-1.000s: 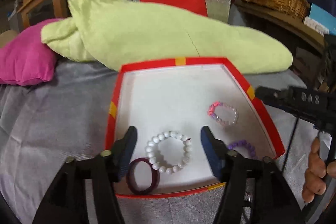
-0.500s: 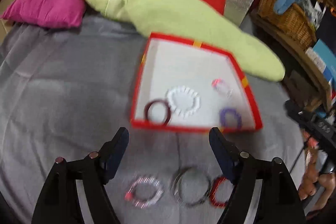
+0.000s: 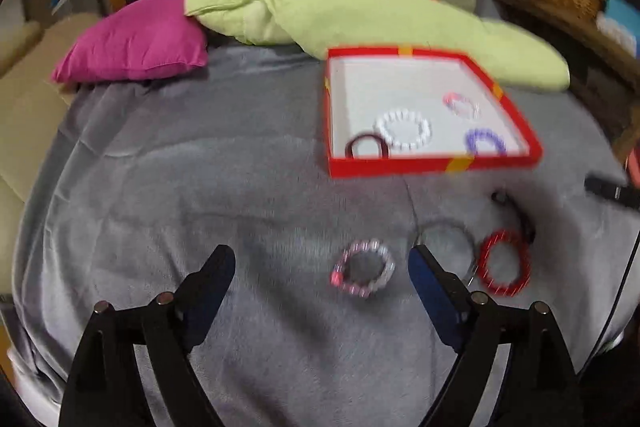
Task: Organize jewelry
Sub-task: 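Grasp the pink crystal bracelet with the left tool while the right tool grasps the black hair tie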
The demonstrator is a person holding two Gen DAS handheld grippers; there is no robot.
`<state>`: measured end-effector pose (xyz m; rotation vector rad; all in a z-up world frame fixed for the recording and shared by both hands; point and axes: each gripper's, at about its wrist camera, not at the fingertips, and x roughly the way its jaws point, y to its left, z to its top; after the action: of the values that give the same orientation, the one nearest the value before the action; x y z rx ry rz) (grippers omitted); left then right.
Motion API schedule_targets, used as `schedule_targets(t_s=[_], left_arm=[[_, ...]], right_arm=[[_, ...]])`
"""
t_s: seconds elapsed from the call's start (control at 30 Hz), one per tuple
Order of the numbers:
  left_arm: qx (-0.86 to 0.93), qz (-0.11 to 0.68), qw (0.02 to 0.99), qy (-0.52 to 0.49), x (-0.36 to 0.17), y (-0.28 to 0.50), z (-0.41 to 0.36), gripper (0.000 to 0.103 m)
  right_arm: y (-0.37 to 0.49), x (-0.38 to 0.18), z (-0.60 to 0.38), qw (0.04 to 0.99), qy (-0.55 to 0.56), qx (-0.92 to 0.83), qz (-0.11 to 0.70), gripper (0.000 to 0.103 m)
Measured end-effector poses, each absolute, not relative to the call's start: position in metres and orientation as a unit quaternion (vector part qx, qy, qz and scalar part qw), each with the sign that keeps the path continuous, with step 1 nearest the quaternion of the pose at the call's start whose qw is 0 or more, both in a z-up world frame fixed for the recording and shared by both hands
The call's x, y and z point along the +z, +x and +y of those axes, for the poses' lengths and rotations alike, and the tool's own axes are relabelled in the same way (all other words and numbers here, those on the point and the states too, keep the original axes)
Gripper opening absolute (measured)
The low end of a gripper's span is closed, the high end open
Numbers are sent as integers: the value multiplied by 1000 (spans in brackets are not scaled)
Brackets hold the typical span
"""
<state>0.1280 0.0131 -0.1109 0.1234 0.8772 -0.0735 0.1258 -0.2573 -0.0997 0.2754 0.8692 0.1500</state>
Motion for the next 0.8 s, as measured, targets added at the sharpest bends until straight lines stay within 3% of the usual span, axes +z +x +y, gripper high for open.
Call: schedule_targets(t_s=[0.73, 0.8], left_arm=[[-110, 481, 869, 47, -148, 135, 25, 89], [-112, 482, 867, 52, -150, 136, 22, 89]], right_arm=[[169, -152, -207, 856, 121, 80, 497, 51], [169, -153, -209, 856, 124, 75, 496, 43]])
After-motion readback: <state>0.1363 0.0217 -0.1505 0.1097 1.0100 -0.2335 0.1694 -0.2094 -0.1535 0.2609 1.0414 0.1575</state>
